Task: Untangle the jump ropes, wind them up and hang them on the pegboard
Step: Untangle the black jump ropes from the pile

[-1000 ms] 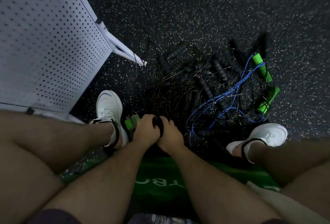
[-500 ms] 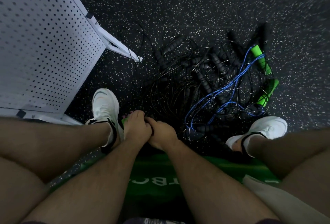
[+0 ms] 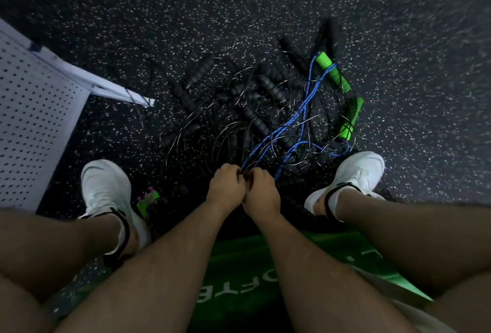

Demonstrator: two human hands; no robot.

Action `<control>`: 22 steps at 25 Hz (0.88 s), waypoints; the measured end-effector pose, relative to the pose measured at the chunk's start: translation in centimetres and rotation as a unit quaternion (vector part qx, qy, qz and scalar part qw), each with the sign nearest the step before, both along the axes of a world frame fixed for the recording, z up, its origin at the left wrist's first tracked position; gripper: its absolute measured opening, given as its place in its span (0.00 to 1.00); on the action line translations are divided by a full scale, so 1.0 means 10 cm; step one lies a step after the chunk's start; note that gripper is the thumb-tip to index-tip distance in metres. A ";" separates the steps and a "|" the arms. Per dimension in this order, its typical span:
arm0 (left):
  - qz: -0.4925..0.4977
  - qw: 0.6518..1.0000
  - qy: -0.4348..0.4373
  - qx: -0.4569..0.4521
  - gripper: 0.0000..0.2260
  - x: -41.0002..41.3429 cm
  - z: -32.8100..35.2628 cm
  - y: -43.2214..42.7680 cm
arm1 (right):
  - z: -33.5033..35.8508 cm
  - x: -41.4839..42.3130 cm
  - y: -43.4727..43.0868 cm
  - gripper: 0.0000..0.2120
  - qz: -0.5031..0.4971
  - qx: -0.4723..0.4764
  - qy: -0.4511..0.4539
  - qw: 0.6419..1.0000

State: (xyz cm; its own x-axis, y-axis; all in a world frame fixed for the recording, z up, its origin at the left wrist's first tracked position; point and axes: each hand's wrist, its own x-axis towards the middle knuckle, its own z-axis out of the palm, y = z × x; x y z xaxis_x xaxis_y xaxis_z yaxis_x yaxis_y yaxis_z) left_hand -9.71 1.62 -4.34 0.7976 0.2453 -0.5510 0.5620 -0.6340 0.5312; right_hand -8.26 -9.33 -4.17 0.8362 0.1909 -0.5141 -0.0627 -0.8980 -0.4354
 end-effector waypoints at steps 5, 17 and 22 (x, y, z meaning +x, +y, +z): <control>0.029 0.996 0.050 -0.068 0.03 0.14 -0.13 -0.14 | -0.18 0.05 -0.13 0.29 -0.002 0.079 0.089 0.993; 0.215 0.973 -0.010 -0.084 0.04 0.37 0.07 -0.10 | 0.05 0.29 0.07 0.19 -0.196 0.232 0.057 0.951; 0.242 0.965 -0.053 -0.091 0.03 0.47 0.40 0.10 | 0.33 0.35 0.29 0.17 -0.190 0.284 0.019 0.940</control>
State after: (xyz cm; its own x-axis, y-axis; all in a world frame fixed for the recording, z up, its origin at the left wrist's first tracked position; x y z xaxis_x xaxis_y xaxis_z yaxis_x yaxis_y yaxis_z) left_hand -5.00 2.59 -0.32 0.6684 0.5088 -0.5425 0.7053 -0.2020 0.6795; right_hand -4.71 -6.47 -0.91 0.8823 0.1357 -0.4506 -0.3569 -0.4312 -0.8287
